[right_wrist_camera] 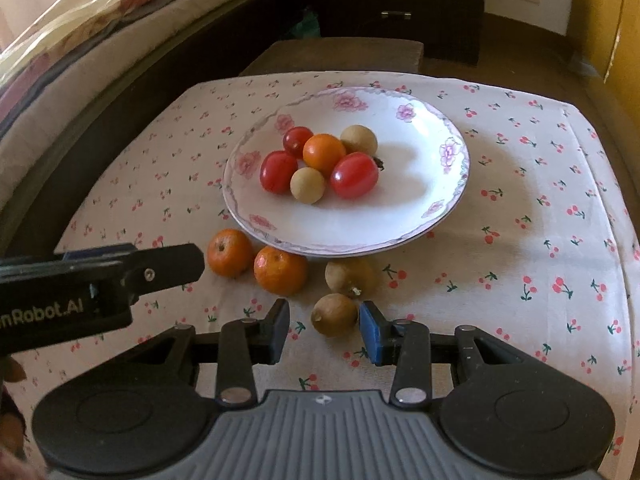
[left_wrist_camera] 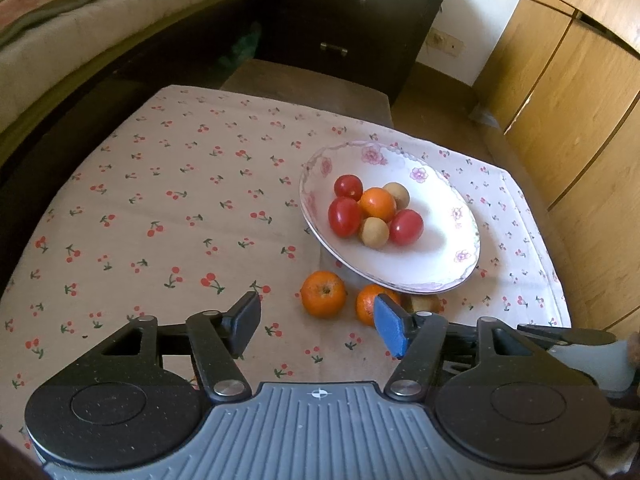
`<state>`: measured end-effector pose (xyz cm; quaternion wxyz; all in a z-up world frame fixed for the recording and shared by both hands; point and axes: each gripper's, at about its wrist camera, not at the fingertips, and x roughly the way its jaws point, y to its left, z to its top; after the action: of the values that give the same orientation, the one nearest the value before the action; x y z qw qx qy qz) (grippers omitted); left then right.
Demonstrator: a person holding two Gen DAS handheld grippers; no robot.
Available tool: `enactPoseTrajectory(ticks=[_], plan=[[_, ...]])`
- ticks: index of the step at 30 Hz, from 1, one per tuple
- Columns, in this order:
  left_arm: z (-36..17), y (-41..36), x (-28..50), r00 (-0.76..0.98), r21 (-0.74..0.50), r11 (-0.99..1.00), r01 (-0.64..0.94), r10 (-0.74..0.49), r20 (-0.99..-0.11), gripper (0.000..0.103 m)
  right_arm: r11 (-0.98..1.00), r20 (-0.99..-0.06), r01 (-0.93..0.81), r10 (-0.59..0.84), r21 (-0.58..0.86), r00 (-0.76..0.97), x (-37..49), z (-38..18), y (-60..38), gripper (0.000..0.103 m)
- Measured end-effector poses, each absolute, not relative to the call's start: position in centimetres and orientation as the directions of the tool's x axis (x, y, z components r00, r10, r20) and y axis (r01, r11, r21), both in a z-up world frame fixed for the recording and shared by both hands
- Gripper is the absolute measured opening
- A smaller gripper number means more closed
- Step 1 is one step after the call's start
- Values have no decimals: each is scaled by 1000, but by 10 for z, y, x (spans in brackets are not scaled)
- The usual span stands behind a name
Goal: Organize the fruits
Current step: 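Position the open left tool around an orange mandarin while the right tool nears a tan fruit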
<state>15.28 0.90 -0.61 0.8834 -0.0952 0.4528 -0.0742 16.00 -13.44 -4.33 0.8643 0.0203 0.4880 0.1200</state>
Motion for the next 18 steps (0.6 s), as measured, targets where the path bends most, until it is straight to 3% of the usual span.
enactPoseTrajectory(ticks=[4,13,18], plan=[[-11,7,157,570,-225,973,47,-211,-794,70,967,-835,-183,244,174,494,158,-40,-140,24],[-24,1,169,567,-213,976,50,-203,-798,67,964,-831,-188,257,186,494,149,-36,-153,23],[-39,-9,176,546,-172,984,55,-174,-819,58,962,-823,-188,268,199,501,146,-32,-156,21]])
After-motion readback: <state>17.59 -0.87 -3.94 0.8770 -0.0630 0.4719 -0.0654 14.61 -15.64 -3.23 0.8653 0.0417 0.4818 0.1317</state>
